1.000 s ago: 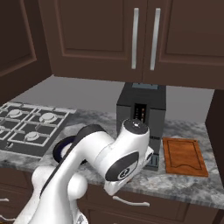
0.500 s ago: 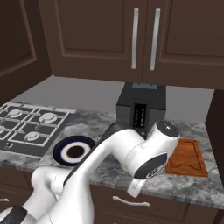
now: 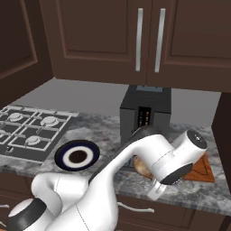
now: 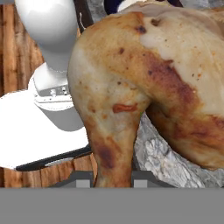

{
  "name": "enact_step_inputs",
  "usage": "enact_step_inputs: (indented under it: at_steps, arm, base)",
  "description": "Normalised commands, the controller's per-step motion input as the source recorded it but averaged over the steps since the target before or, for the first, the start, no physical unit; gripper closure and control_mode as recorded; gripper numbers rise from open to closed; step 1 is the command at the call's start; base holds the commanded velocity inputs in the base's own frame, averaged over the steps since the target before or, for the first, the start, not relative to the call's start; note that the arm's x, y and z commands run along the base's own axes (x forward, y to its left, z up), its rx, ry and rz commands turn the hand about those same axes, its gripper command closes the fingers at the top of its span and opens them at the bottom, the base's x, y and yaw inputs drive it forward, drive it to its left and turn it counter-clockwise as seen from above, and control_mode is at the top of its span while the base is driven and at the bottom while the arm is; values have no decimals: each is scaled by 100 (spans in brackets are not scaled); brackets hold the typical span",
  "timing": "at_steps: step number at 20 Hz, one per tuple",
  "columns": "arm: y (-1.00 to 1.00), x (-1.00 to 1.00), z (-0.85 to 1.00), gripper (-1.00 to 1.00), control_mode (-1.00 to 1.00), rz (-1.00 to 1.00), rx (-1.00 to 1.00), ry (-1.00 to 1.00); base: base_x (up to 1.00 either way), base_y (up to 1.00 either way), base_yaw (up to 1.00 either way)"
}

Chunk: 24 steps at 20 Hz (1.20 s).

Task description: Pick the chicken drumstick from the plate and place it on the cutting board. Then pick the condiment bottle from the cabinet and place it next to the cutting board.

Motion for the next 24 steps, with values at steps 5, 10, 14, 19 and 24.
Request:
enact_step_inputs:
  at_steps: [5, 10, 14, 19, 24]
  arm:
    - [-23, 35, -14, 100, -100, 3, 5, -8]
    - [-23, 13, -2, 100, -100, -1, -3, 0]
    - [-14, 10, 0, 100, -100, -4, -11, 3]
    - [-10, 21, -5, 100, -100, -1, -5, 0]
    - [-12, 26, -23, 100, -100, 0, 0, -5]
  base:
    - [0, 0, 0]
    - [0, 0, 0]
    - [0, 0, 0]
    - [0, 0, 0]
    - [0, 0, 0]
